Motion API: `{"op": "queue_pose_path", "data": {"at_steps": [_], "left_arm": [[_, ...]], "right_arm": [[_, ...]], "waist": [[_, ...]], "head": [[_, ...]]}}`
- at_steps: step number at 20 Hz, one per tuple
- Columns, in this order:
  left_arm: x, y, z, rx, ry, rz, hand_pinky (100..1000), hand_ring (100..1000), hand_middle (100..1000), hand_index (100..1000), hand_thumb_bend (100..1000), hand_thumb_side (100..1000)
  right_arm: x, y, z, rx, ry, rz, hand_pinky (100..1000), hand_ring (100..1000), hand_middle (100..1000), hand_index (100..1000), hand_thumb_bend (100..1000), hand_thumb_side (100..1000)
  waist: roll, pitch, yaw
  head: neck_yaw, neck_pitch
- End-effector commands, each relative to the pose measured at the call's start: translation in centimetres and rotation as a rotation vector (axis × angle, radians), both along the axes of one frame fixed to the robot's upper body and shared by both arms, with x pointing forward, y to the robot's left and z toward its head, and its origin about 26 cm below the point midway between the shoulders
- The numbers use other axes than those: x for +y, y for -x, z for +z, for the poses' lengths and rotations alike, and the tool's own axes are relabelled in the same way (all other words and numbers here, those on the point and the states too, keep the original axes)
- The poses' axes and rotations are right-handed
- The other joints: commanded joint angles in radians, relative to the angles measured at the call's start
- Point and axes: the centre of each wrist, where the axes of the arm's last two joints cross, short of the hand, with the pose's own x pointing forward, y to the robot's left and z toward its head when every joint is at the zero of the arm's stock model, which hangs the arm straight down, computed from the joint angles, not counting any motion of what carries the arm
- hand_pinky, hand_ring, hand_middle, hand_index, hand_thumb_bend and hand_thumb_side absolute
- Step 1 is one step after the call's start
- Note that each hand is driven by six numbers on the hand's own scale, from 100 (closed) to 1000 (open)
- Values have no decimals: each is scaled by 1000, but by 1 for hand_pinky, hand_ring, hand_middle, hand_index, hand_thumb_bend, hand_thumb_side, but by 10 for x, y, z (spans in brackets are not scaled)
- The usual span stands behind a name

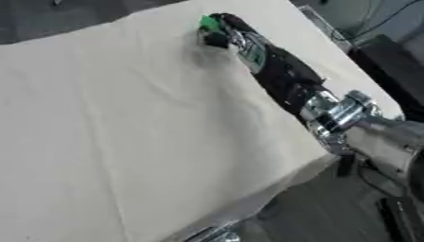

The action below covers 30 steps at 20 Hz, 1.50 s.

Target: Pick up the objects with one hand, pass them to the other hand, and then place them into the box on the other side of the table.

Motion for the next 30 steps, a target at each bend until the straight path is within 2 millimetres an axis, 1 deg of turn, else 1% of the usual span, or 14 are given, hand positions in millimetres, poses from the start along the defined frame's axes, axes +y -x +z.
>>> {"op": "queue_pose_path", "data": {"at_steps": [1, 2, 3, 4, 5, 7, 10, 13, 15, 17, 20, 22, 26, 30], "left_arm": [[2, 2, 7, -22, -4, 2, 710, 959, 749, 620, 129, 810], [2, 2, 7, -22, -3, 2, 710, 959, 749, 620, 127, 811], [2, 2, 7, -22, -2, 3, 710, 959, 749, 620, 125, 812], [2, 2, 7, -21, -1, 3, 710, 959, 749, 620, 125, 812], [2, 3, 6, -19, -1, 3, 710, 959, 749, 620, 125, 813], [2, 3, 6, -15, 0, 4, 706, 960, 749, 619, 123, 815], [3, 3, 4, -6, 1, 11, 703, 960, 750, 619, 120, 817], [5, 4, 2, 14, 3, 29, 698, 959, 748, 616, 108, 818], [8, 4, 1, 29, 2, 45, 699, 962, 752, 615, 117, 820], [9, 5, 0, 45, -7, 56, 700, 966, 755, 615, 112, 824], [10, 4, 0, 75, -40, 56, 705, 977, 765, 621, 104, 835], [8, 3, 1, 93, -77, 40, 708, 984, 770, 626, 105, 841], [3, 2, 3, 123, -161, -13, 711, 997, 780, 644, 112, 846], [-5, 2, 5, 150, -238, -79, 713, 1000, 787, 665, 125, 851]], "right_arm": [[-6, 2, 11, -6, 55, -6, 829, 819, 675, 832, 100, 268], [-6, 2, 12, -21, 67, -11, 818, 804, 635, 800, 100, 206], [-5, 2, 14, -44, 80, -16, 789, 768, 564, 712, 100, 100], [-4, 2, 16, -75, 93, -21, 757, 728, 501, 606, 100, 100], [-3, 2, 18, -109, 107, -25, 745, 710, 480, 567, 100, 100], [1, 2, 24, -193, 140, -23, 716, 670, 439, 510, 100, 100], [14, 3, 36, -319, 201, 14, 700, 632, 404, 476, 100, 100], [37, 4, 52, -437, 269, 97, 707, 618, 391, 468, 100, 100], [59, 7, 60, -504, 305, 173, 716, 618, 391, 474, 100, 100], [85, 14, 68, -565, 334, 271, 728, 620, 394, 483, 113, 100], [139, 33, 79, -664, 381, 495, 762, 625, 396, 500, 250, 100], [178, 54, 87, -719, 403, 667, 775, 628, 397, 506, 250, 100], [239, 92, 99, -818, 390, 943, 791, 629, 397, 513, 238, 100], [273, 116, 108, -873, 369, 1124, 791, 627, 398, 513, 237, 100]], "waist": [[-1, -16, -1], [-1, -17, -1], [-1, -18, -2], [-2, -19, -3], [-2, -20, -4], [-4, -23, -7], [-7, -30, -14], [-14, -42, -27], [-19, -51, -39], [-25, -60, -52], [-34, -73, -69], [-37, -78, -76], [-41, -84, -81], [-46, -86, -80]], "head": [[-3, -3], [-2, -3], [-1, -3], [0, -3], [1, -3], [6, -3], [19, -3], [52, -3], [106, -3], [195, -3], [348, -3], [419, -3], [506, -3], [549, -3]]}}
